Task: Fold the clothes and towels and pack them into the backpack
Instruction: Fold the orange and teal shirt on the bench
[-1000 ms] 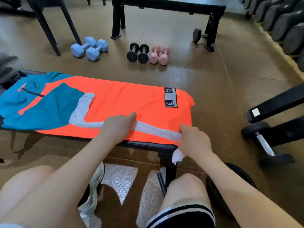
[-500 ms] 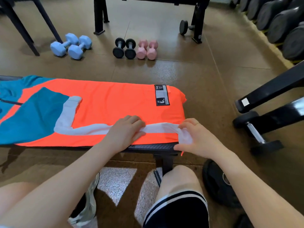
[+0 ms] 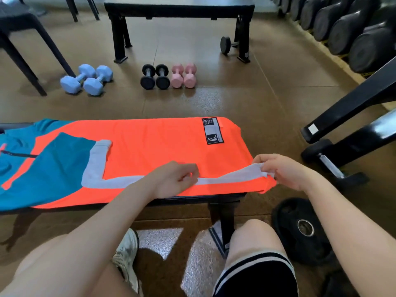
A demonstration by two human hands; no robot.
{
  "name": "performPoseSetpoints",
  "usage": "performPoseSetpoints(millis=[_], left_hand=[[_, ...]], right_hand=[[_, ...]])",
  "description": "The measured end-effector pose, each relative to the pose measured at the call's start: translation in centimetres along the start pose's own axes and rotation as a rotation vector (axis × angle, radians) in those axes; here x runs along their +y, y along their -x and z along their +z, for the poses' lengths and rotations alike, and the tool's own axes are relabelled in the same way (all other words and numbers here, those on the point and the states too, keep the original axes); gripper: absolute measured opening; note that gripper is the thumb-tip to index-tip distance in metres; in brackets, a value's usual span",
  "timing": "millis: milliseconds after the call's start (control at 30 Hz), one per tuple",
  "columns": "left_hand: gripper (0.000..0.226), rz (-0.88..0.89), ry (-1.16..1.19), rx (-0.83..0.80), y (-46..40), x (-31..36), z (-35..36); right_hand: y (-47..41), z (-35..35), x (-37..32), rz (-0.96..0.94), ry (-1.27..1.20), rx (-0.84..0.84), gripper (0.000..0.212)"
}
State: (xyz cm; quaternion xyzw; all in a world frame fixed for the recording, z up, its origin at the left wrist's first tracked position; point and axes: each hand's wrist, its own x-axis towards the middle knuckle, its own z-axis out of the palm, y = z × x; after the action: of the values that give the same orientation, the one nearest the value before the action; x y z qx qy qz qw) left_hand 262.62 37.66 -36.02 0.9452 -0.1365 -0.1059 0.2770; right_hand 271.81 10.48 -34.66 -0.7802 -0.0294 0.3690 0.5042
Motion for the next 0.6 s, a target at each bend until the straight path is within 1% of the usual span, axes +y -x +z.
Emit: performPoseSetpoints(millis=[33,100,133,167,200,233,267,300,333,367,400,433,500,533,567,600], left_hand=[[0.037,-0.008,-0.063,-0.008,-0.1,-0.1,0.2],[0.047,-0.069,-0.206,-0.009,-0.4,-0.9,0.6],[0.052,-0.110,-0.251,-0.003,-0.5,-1.2,0.7],[0.054,-0.125,-0.287,0.024,-0.6,-1.6,0.9],[0.054,-0.077,-0.345,0.101,-0.6,-2.0,1.1],[0.052,0.022,-0.432,0.201,-0.7,-2.5,1.4],[0.052,0.081,-0.506,0.245,-0.7,-2.7,1.5],[0.054,0.094,-0.559,0.252,-0.6,-3.0,1.6],[0.057,0.087,-0.586,0.248,-0.4,-3.3,1.6],[0.061,0.069,-0.593,0.225,-0.3,-3.7,1.6],[0.065,0.047,-0.601,0.206,-0.2,-4.2,1.6],[0.068,0.026,-0.601,0.187,0.1,-4.7,1.4],[0.076,-0.050,-0.538,0.137,0.7,-5.9,1.0],[0.082,-0.088,-0.486,0.112,1.0,-6.4,0.5],[0.089,-0.115,-0.475,0.068,1.2,-6.8,0.0],[0.094,-0.123,-0.487,0.027,1.4,-7.0,-0.7]], right_hand=[[-0.4,-0.2,-0.1,0.061,0.239,0.066,0.025],[-1.3,0.0,0.1,0.123,0.721,0.288,0.036],[-1.6,0.6,0.1,0.061,0.852,0.427,0.041],[-1.7,1.6,0.0,-0.098,0.890,0.539,0.040],[-1.7,2.7,0.1,-0.313,0.877,0.577,0.035],[-1.7,4.1,-0.1,-0.518,0.864,0.518,0.033],[-1.7,5.8,-0.4,-0.652,0.891,0.382,0.040],[-1.8,7.4,-0.6,-0.728,0.951,0.221,0.053],[-2.2,8.7,-0.5,-0.744,1.042,0.093,0.066],[-2.7,9.6,-0.3,-0.710,1.131,0.016,0.075],[-3.3,9.7,0.0,-0.646,1.213,-0.008,0.079],[-3.8,9.4,0.2,-0.565,1.280,-0.001,0.077],[-4.2,8.3,0.2,-0.407,1.350,0.025,0.062],[-4.1,7.7,-0.1,-0.366,1.362,0.042,0.057],[-4.1,7.4,-0.6,-0.363,1.356,0.070,0.056],[-4.2,7.6,-1.5,-0.400,1.313,0.098,0.054]])
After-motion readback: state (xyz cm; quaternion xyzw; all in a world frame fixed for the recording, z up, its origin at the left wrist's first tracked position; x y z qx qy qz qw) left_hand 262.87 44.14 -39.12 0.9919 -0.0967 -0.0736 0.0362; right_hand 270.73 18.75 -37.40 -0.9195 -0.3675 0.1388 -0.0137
